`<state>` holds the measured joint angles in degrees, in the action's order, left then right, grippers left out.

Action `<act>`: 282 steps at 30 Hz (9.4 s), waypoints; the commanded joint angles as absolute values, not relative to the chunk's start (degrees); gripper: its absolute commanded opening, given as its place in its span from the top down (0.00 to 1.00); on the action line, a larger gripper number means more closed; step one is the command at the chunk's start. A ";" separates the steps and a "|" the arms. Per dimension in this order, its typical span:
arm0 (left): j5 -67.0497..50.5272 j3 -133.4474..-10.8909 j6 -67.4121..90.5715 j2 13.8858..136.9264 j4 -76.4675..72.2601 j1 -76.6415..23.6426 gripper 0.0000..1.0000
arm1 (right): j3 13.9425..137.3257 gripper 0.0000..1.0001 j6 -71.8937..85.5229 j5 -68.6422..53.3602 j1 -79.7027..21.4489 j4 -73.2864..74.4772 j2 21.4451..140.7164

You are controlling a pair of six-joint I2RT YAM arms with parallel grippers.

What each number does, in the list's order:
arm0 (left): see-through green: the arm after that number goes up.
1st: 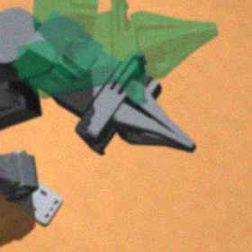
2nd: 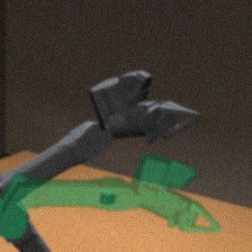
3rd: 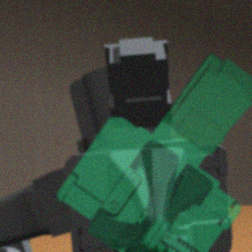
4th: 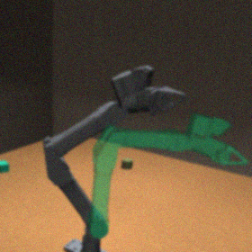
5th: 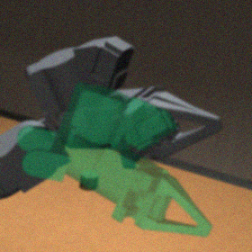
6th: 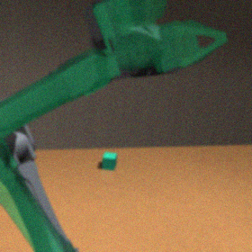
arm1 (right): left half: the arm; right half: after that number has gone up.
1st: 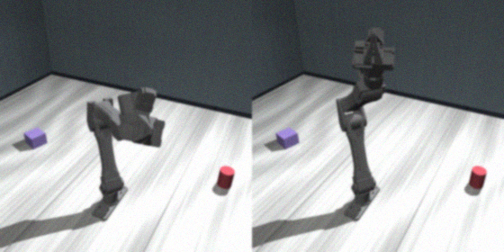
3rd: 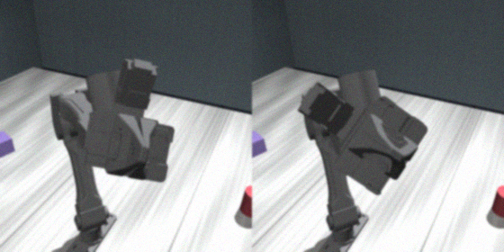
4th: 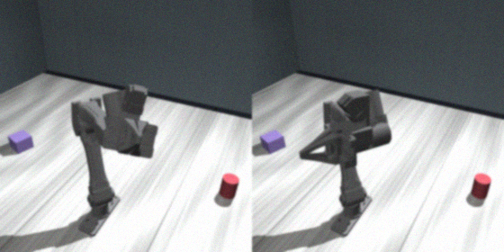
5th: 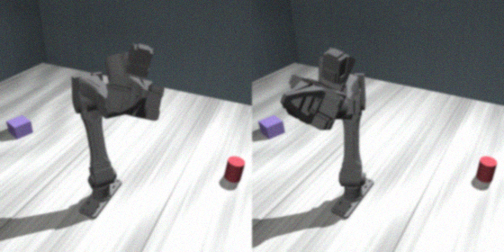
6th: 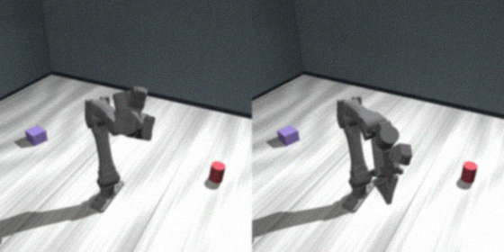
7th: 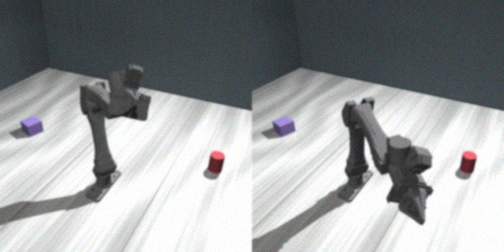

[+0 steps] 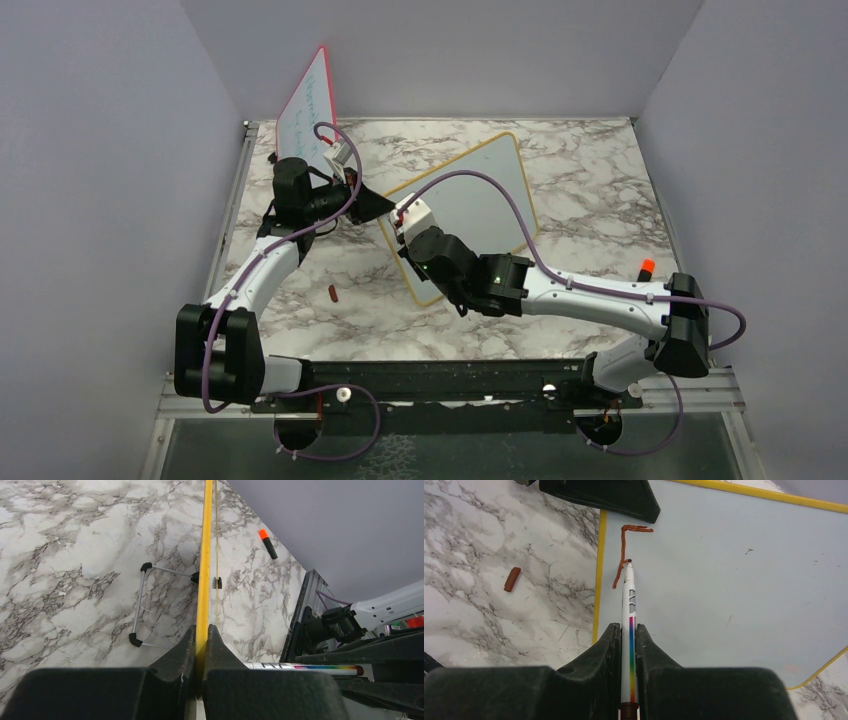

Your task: Write a sentence on the whiteboard

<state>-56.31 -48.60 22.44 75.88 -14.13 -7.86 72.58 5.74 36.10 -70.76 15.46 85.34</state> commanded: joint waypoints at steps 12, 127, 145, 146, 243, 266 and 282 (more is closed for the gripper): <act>-57.70 -47.92 20.92 76.72 -11.43 -8.96 1.00 | 73.10 0.99 6.46 41.44 -70.62 16.06 85.87; -57.70 -48.42 19.86 76.91 -10.12 -9.14 1.00 | 67.06 0.99 -0.44 33.82 -70.40 12.41 83.05; -57.58 -48.43 19.69 77.03 -9.89 -9.23 1.00 | 66.62 0.99 -0.82 35.63 -70.40 15.64 82.47; -57.57 -48.43 19.69 77.01 -9.85 -9.23 1.00 | 66.62 0.99 -0.85 35.67 -70.40 15.70 82.40; -57.06 -48.94 18.46 76.91 -8.35 -9.67 1.00 | 63.68 0.99 -1.09 36.05 -68.72 14.33 79.90; -56.87 -49.04 18.02 76.97 -7.82 -9.67 1.00 | 61.53 0.99 -2.60 38.65 -68.65 9.55 74.82; -57.04 -49.04 18.02 76.95 -7.80 -9.75 1.00 | 62.39 0.99 -3.88 34.98 -66.28 4.69 76.66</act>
